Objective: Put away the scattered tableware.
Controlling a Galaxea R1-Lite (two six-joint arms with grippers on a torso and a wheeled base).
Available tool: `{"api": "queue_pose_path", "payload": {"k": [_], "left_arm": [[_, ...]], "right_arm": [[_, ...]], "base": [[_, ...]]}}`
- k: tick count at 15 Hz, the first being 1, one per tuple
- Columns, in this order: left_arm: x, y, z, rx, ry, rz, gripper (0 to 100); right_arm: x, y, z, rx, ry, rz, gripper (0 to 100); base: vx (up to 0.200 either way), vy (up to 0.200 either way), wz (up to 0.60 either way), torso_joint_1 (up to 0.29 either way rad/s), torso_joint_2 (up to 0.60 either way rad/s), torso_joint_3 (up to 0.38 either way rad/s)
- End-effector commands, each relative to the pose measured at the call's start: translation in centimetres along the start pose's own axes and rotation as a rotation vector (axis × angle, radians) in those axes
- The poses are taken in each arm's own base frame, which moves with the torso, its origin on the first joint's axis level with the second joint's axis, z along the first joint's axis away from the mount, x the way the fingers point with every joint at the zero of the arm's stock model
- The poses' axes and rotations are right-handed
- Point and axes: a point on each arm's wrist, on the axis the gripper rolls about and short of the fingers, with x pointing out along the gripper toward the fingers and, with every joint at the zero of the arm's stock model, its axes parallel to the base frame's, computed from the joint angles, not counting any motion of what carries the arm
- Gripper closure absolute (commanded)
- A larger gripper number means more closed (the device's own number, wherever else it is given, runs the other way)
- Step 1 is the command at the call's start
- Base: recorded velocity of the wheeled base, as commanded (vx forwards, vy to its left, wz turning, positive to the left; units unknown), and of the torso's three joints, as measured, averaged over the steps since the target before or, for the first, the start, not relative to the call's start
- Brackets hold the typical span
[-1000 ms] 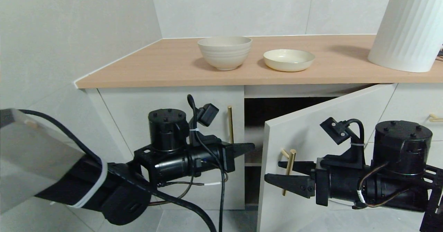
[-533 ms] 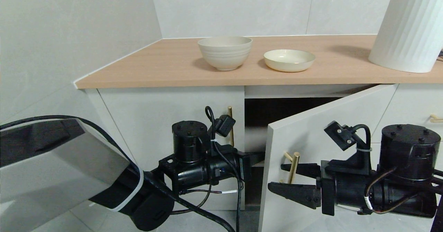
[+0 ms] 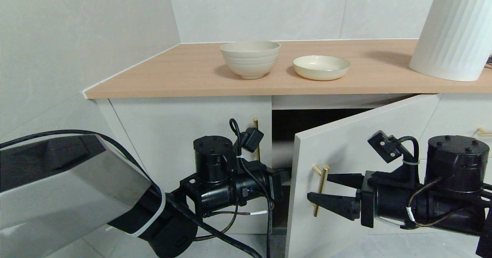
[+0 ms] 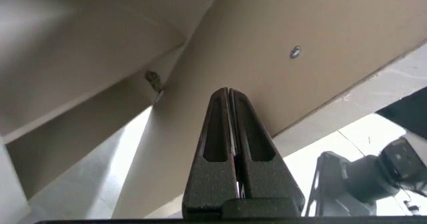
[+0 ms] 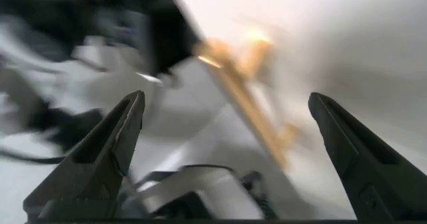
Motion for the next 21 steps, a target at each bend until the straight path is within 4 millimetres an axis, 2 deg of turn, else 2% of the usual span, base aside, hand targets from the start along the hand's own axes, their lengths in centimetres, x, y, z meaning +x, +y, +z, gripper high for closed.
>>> {"api": "queue_pose_path", "payload": {"k": [1,2,6,9,13,19,21], "left_arm": [[-0.1,-0.2,0.1,0.003,-0.003,-0.009,100],[-0.1,-0.2,0.1,0.003,-0.003,-0.009,100],[-0.4,-0.5,0.2,0.012,-0.015,-0.016,100],[-0.5,-0.4,0.1,0.010,-0.015,-0.016,100],[-0.1,-0.1,-0.1,0.008,-0.006,-0.015,100],[1.4,0.1,1.0,0.005,0.000,-0.014,100],[2.7,0.5,0.9,0.004,0.002,-0.018,100]], "right_arm": [[0.0,-0.5,-0.3,0.007,0.012,-0.037,0],[-0.5,-0.2,-0.1,0.007,0.013,-0.042,0],[-6.5,3.0,2.5,0.019,0.038,-0.074,0],[-8.9,4.5,2.4,0.025,0.050,-0.076,0],[-9.6,4.8,1.9,0.022,0.048,-0.070,0],[-9.6,5.0,1.3,0.023,0.065,-0.058,0],[-9.7,5.1,1.2,0.022,0.066,-0.056,0]], "base": [[0.000,0.000,0.00,0.000,0.00,0.000],[0.000,0.000,0.00,0.000,0.00,0.000],[0.000,0.000,0.00,0.000,0.00,0.000],[0.000,0.000,0.00,0.000,0.00,0.000],[0.000,0.000,0.00,0.000,0.00,0.000],[-0.200,0.000,0.00,0.001,0.00,0.002],[0.000,0.000,0.00,0.000,0.00,0.000]]}}
